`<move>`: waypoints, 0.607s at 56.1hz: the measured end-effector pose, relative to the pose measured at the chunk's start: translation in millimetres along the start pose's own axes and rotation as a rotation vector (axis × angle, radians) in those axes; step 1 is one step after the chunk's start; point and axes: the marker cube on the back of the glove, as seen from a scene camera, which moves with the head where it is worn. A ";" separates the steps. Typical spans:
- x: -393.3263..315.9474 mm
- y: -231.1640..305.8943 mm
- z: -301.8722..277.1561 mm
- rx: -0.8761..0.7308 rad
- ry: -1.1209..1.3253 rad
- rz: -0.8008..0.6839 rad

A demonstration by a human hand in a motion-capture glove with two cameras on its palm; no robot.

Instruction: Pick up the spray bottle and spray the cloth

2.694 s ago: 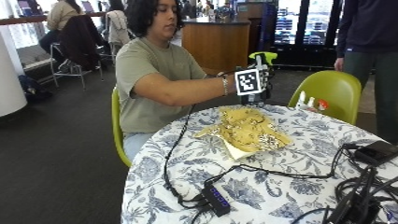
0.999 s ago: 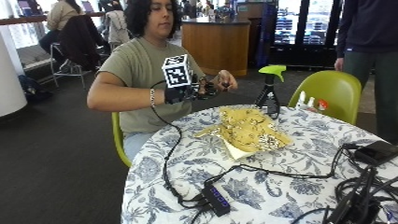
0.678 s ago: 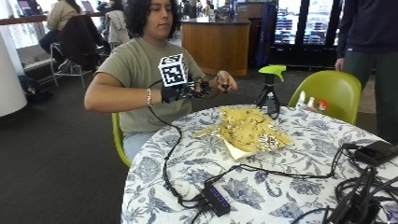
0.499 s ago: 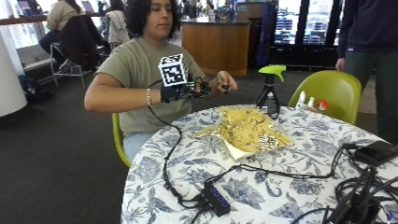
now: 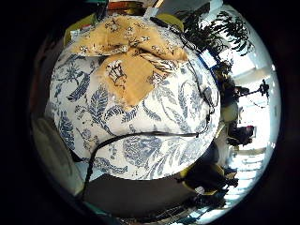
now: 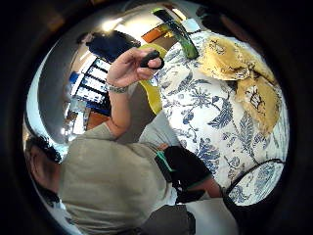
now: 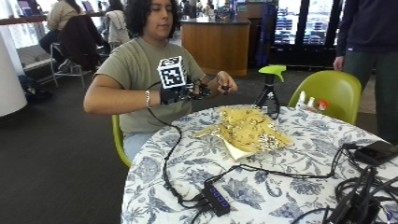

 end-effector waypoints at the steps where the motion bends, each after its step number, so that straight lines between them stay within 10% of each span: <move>1: 0.5 0.1 -0.4 0.002 0.000 0.001; 34: -0.3 8.6 2.0 0.023 0.004 0.002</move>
